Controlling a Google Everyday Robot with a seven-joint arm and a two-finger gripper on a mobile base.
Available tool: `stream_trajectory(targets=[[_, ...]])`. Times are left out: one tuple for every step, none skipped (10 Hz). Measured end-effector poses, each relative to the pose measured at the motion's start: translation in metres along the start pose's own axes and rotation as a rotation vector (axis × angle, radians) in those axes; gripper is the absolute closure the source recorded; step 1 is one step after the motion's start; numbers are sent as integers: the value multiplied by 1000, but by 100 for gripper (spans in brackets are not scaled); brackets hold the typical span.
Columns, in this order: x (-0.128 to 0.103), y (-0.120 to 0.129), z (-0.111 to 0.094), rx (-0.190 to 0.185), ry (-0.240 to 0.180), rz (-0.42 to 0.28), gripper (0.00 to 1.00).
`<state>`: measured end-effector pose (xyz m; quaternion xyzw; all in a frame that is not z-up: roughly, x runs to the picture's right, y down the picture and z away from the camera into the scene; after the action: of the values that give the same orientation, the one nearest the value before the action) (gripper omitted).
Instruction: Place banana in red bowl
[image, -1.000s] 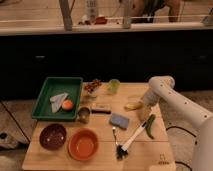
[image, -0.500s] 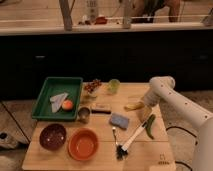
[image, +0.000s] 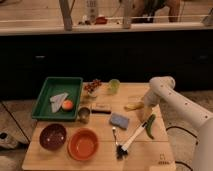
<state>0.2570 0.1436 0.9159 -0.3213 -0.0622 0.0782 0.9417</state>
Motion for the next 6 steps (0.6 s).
stream_trajectory(targets=[[-8, 0, 3, -4, 1, -24, 21], [-11, 0, 3, -3, 1, -37, 25], [-13, 1, 4, -3, 1, -50, 35], [-15, 0, 3, -1, 2, -62, 46], [-18, -1, 2, 1, 2, -73, 55], [-20, -2, 1, 4, 4, -82, 66]])
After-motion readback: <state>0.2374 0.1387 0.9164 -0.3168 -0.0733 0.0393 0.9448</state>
